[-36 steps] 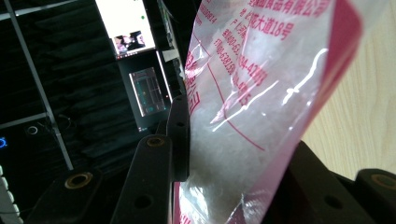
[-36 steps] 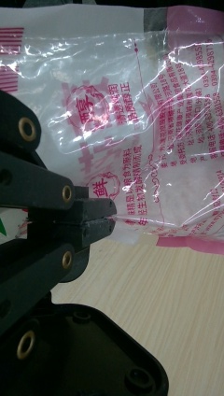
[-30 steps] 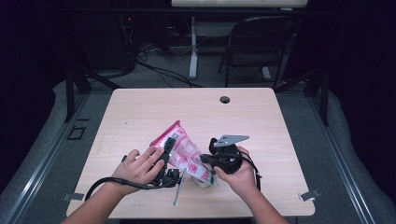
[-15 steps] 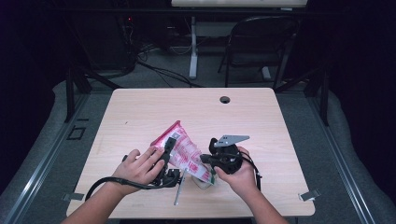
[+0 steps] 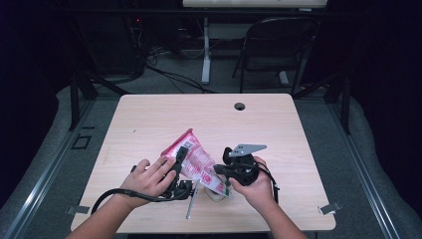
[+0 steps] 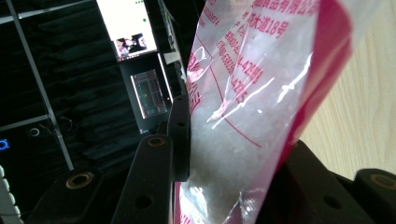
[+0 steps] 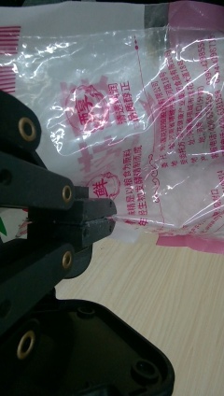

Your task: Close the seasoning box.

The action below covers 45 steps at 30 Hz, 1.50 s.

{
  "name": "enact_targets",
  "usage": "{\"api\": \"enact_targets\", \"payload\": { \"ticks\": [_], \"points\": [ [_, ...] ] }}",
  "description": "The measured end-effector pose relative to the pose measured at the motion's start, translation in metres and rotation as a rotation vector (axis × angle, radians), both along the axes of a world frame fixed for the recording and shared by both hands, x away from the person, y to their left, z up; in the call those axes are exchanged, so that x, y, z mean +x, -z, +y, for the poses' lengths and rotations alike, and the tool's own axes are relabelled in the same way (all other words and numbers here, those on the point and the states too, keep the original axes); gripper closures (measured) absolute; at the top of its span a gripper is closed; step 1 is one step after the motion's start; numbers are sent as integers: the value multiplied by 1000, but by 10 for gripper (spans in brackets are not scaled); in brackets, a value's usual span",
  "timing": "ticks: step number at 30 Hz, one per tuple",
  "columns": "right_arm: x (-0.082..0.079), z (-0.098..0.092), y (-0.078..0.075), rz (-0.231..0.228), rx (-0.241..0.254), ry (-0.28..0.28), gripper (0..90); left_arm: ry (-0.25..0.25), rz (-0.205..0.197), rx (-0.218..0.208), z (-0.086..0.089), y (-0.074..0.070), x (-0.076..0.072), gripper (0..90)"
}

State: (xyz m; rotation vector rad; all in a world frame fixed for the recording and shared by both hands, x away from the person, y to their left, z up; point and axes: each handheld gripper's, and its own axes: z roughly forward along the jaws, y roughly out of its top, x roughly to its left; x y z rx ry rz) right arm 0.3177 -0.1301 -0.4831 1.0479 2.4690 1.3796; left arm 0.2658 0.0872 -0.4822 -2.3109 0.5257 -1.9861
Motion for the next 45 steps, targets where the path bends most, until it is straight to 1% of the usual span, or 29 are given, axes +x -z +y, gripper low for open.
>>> {"api": "enact_targets", "payload": {
  "ticks": [7, 8, 9, 10, 11, 19, 20, 22, 25, 28, 36, 37, 38, 41, 45],
  "points": [
    [0, 0, 0, 1, -1, 2, 900, 6, -3, -4, -1, -1, 0, 708],
    [0, -1, 0, -1, -1, 3, 900, 11, -14, 0, -1, -1, 0, 708],
    [0, -1, 0, -1, -1, 3, 900, 15, -19, 2, -1, -1, 0, 708],
    [0, -1, 0, 0, 3, 3, 900, 12, -16, 9, -2, -2, 0, 709],
    [0, -1, 0, 1, 3, 5, 900, 18, -25, 7, -2, -2, 0, 710],
    [1, -1, 1, 1, 2, 7, 900, 19, -22, 9, -3, -2, 0, 712],
    [1, -1, 1, 1, 3, 7, 900, 13, -12, 12, -3, -3, -1, 712],
    [1, -1, 1, 1, 3, 7, 900, 14, -14, 17, -3, -3, -1, 712],
    [1, -2, 1, 1, 3, 7, 900, 20, -15, 10, -3, -3, -1, 712],
    [1, -2, 1, 2, 1, 7, 900, 20, -19, 19, -4, -4, -1, 712],
    [2, -2, 2, 5, 3, 9, 900, 22, -16, 16, -5, -4, -1, 713],
    [2, -3, 2, 6, 3, 9, 900, 28, -22, 21, -5, -4, -1, 713],
    [2, -3, 2, 7, 3, 9, 900, 19, -12, 13, -5, -4, -1, 713],
    [2, -2, 2, 7, 3, 10, 900, 25, -19, 20, -5, -4, -1, 713],
    [2, -2, 2, 7, 4, 10, 900, 26, -22, 17, -5, -5, -1, 713]
  ]
}}
